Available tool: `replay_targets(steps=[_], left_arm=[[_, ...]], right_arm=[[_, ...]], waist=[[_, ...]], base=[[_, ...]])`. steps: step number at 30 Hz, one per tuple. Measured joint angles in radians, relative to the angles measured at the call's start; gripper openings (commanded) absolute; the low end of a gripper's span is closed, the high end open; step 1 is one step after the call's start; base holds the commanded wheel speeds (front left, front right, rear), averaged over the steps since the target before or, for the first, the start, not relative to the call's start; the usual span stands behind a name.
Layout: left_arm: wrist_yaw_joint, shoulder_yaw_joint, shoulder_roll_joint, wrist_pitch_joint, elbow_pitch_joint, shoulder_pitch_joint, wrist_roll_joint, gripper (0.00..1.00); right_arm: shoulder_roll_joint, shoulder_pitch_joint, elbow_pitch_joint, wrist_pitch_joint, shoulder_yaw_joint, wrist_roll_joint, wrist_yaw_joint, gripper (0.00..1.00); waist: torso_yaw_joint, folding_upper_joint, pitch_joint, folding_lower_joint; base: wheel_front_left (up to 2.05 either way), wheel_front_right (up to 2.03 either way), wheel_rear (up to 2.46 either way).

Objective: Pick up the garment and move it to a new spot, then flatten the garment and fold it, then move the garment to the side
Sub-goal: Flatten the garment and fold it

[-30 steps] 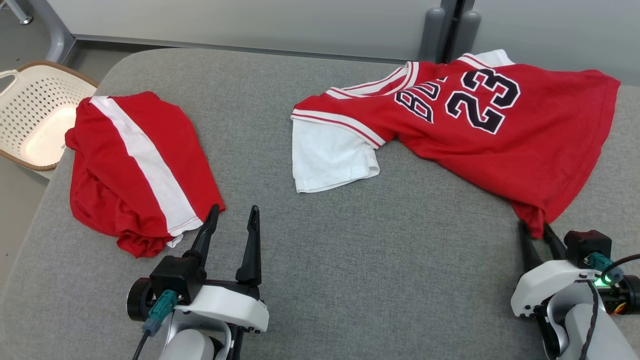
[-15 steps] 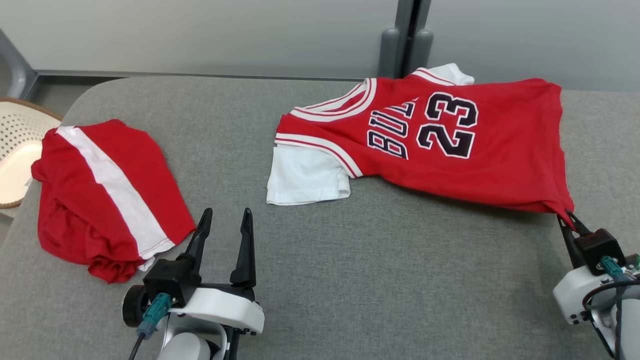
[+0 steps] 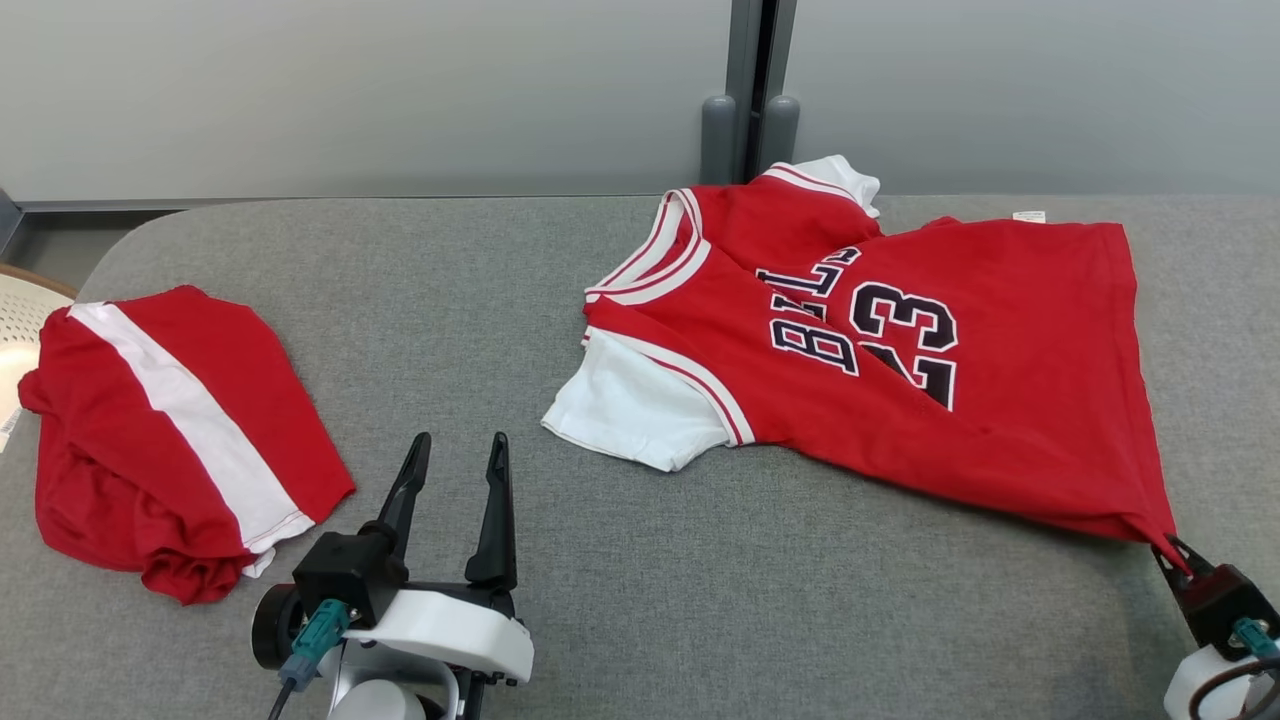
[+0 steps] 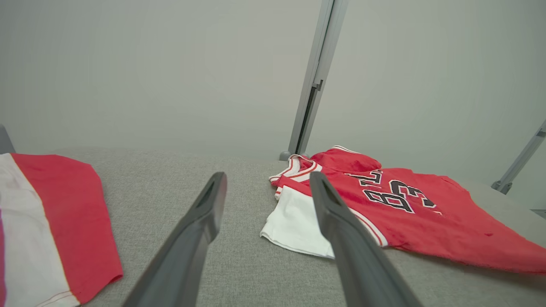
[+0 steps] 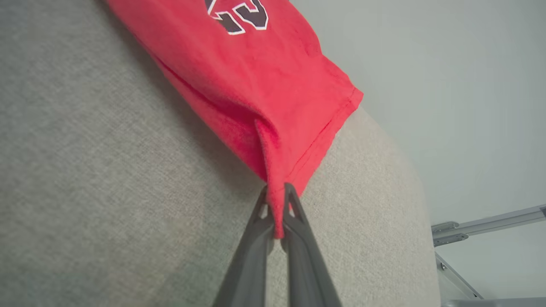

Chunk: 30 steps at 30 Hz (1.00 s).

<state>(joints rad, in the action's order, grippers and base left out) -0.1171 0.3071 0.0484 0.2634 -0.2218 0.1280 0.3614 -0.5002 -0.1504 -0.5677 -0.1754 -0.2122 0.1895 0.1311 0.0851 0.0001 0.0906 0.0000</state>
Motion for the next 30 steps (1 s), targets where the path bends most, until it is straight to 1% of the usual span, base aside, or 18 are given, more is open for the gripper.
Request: replay_targets(steps=[2,4,7,9,12,16,19,25,27,30], left_arm=[[0.0,0.001,0.0,0.0,-0.001,0.0,0.0,1.0],[0.001,0.002,0.0,0.0,-0.001,0.0,-0.001,1.0],[0.003,-0.003,0.0,0.0,-0.003,0.0,-0.005,1.0],[0.007,-0.008,0.0,0.0,-0.004,0.001,-0.01,1.0],[0.01,-0.014,0.0,0.0,-0.004,0.005,-0.012,1.0],[0.011,-0.017,0.0,0.0,-0.004,0.016,-0.022,1.0],[0.012,-0.017,0.0,0.0,-0.007,0.029,-0.027,1.0],[0.021,-0.005,0.0,0.0,-0.039,0.07,-0.048,1.0],[0.025,0.001,0.0,0.0,-0.069,0.09,-0.054,1.0],[0.025,0.017,0.0,0.0,-0.15,0.136,-0.067,1.0]], right_arm=[[0.005,0.018,0.01,0.009,0.002,-0.038,0.001,1.0],[0.019,0.017,0.037,0.008,0.028,-0.076,0.001,1.0],[0.085,0.015,0.084,-0.014,0.093,-0.17,0.001,1.0],[0.114,0.005,0.128,-0.04,0.123,-0.207,0.001,1.0],[0.178,-0.009,0.189,-0.065,0.164,-0.284,0.001,1.0],[0.249,-0.019,0.229,-0.079,0.214,-0.331,0.001,1.0],[0.299,-0.024,0.228,-0.08,0.223,-0.344,0.0,1.0],[0.333,-0.042,0.23,-0.083,0.244,-0.35,0.0,1.0],[0.335,-0.047,0.232,-0.084,0.263,-0.356,0.0,1.0],[0.336,-0.055,0.241,-0.085,0.268,-0.356,0.0,1.0]], waist=[[-0.001,0.0,0.001,0.0],[-0.001,0.0,0.003,0.0],[0.0,0.0,0.005,0.0],[0.002,0.0,0.01,0.0],[0.005,-0.0001,0.018,0.0],[0.008,0.0,0.032,0.0],[0.01,0.0,0.048,0.0],[0.01,0.0,0.083,0.0],[0.005,0.0,0.094,0.0001],[-0.007,0.0,0.111,0.0]], base=[[0.0,0.0,0.0],[0.0,0.0,0.0],[0.0,0.0,0.0],[0.0,0.0,0.0],[0.0,0.0,0.0],[0.0,0.0,0.0],[0.0,0.0,0.0],[0.0,0.0,0.0],[0.0,0.0,0.0],[0.0,0.0,0.0]])
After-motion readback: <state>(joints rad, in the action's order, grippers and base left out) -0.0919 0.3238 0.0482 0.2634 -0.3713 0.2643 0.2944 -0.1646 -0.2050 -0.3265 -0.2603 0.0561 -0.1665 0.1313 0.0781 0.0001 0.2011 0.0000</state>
